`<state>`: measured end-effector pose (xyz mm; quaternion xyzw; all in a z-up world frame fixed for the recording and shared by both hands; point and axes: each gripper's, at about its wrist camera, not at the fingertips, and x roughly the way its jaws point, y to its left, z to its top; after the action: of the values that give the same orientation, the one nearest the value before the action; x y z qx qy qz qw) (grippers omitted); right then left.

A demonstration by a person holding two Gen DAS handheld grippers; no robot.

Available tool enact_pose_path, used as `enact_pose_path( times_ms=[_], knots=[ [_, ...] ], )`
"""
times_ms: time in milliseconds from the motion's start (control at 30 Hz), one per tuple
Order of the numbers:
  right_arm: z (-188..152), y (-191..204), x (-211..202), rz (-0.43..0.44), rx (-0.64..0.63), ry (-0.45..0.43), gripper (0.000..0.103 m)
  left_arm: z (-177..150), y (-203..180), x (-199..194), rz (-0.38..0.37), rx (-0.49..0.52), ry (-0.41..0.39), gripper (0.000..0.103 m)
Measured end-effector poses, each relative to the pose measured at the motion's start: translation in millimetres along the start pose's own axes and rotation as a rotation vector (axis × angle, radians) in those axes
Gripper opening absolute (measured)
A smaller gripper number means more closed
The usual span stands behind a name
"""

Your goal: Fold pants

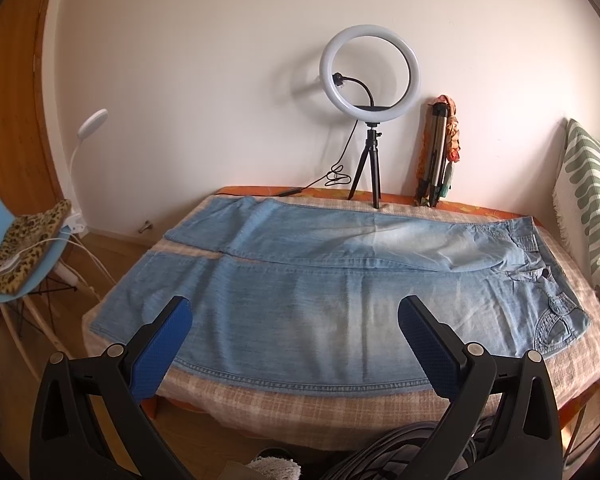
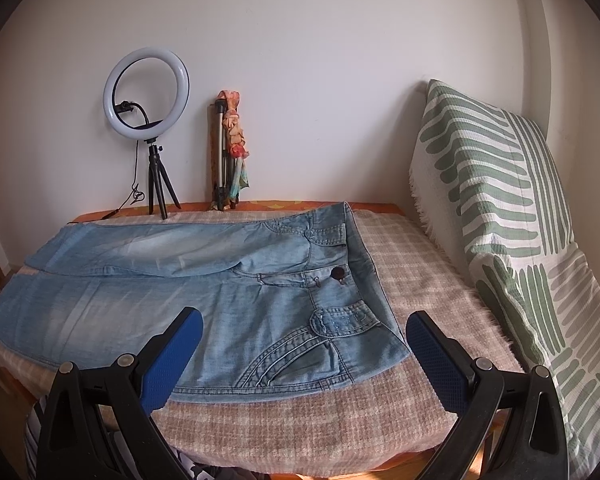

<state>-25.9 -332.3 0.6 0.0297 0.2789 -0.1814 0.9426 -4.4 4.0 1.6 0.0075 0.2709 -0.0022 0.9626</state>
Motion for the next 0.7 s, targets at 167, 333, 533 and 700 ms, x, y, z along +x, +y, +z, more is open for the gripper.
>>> enact_pose_path(
  times_ms=[167,333,533,700],
  knots=[
    [4.4,5.9,-1.0,-0.011,-0.007,-0.002,0.103,0.2,8.6,2.2,0.018,-0.007,0.008,0.102],
    [7.5,12.7,-2.4,-0.005,-0.017,-0.013,0.103,-1.1,13.2,2.3,0.028,0.004,0.009,0.102],
    [12.7,18.0,-2.0,0.005,-0.037,-0.028,0.103,0.4,21.0,10.2,0.011,0.004,0.026,0.102],
    [21.1,20.0,-0.6,0.012,-0.061,-0.046,0.103,4.1,33.2,19.1,0.014,0.023,0.019,0.102]
  ],
)
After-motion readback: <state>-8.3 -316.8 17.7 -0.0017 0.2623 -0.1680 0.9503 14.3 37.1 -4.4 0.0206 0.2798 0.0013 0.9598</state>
